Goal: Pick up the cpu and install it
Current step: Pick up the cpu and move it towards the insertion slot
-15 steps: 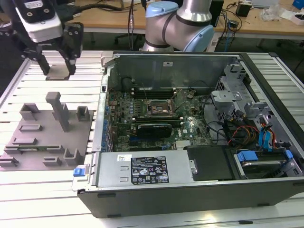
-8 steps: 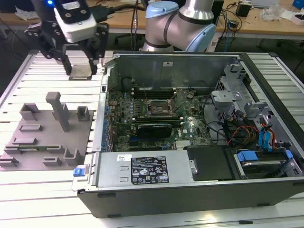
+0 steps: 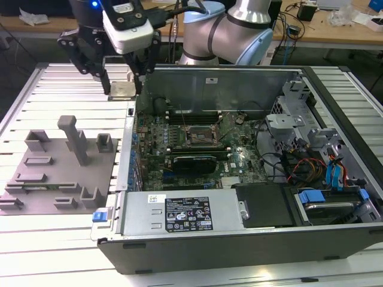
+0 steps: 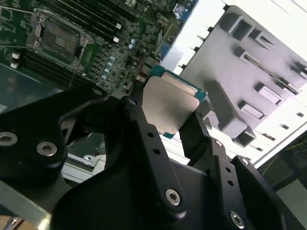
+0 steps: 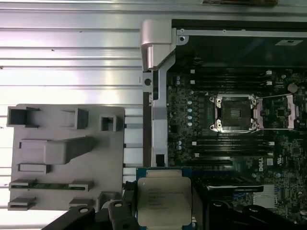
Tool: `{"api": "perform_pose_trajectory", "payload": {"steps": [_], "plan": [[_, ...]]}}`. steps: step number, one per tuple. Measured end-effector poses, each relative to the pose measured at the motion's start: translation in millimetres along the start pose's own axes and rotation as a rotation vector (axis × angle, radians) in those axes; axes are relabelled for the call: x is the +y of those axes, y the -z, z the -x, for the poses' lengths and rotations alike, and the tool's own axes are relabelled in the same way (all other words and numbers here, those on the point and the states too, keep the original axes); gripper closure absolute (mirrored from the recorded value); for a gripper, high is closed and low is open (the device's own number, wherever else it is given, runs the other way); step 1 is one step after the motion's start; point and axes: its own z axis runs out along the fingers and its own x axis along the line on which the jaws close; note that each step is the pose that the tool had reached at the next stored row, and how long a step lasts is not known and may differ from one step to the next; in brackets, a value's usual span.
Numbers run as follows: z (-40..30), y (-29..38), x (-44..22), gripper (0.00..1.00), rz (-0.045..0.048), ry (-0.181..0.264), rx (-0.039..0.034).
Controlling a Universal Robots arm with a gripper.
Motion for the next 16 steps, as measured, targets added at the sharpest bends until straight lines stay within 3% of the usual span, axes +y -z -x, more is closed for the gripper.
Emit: {"api": "perform_pose_trajectory", "payload": {"steps": [3, 11, 16], "plan": [[11.7, -0.2, 0.0, 0.45, 0.0000, 0.000, 0.0001], [31.9, -0.7, 0.0, 0.45, 0.0000, 0.000, 0.0002], [52.3, -1.1, 0.0, 0.45, 0.0000, 0.000, 0.0008]]}}
